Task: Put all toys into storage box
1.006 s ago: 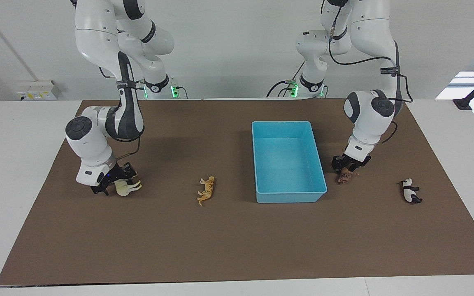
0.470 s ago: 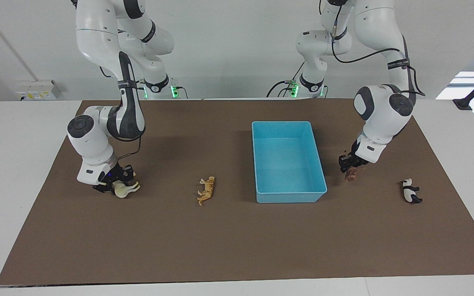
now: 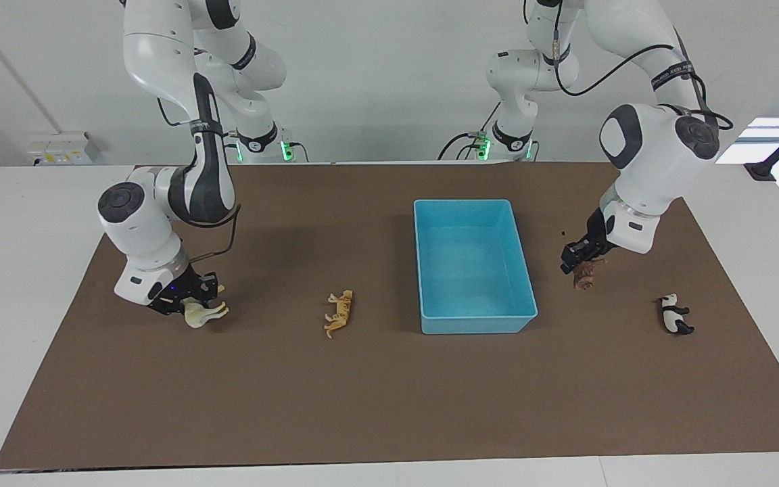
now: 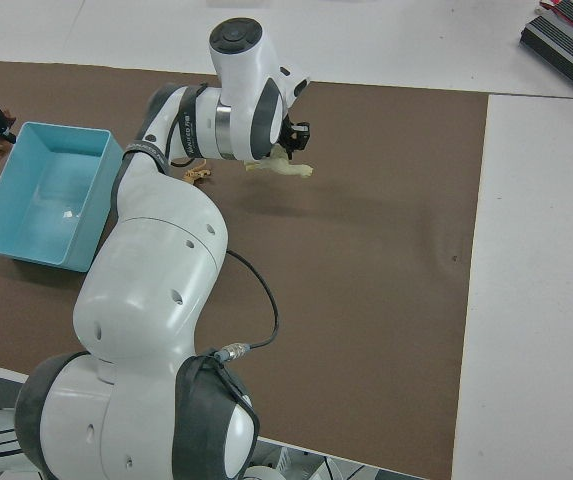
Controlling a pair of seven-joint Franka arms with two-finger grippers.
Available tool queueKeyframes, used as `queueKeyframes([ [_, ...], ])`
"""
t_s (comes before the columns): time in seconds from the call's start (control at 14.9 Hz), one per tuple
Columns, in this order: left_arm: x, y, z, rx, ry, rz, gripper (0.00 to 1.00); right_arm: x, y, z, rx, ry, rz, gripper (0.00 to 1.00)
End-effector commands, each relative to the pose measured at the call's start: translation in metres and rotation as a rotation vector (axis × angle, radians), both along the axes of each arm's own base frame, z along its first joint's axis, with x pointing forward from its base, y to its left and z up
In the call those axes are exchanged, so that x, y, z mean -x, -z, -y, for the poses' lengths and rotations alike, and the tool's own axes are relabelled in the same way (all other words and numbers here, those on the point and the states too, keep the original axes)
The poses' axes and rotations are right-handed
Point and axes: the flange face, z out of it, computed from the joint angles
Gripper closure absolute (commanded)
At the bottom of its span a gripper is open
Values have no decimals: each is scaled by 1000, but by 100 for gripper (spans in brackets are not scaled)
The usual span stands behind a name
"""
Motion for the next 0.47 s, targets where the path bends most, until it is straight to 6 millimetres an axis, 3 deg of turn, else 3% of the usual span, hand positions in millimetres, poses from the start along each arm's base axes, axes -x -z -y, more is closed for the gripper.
queueKeyframes([
  [0.0, 17, 6, 12, 9, -30, -6, 13, -8, -15, -28, -25, 86, -3, 100],
  [0.07, 17, 6, 12, 7, -30, -15, 0, -8, -15, -32, -28, 103, -3, 100],
  [0.13, 18, 7, 11, 3, -28, -26, 0, -6, -15, -43, -36, 144, -6, 100],
  [0.27, 20, 4, 10, -12, -18, -48, 0, 2, -19, -87, -58, 227, -12, 100],
  [0.4, 21, -4, -6, -50, -4, -55, 0, 17, -23, -143, -69, 345, -17, 100],
])
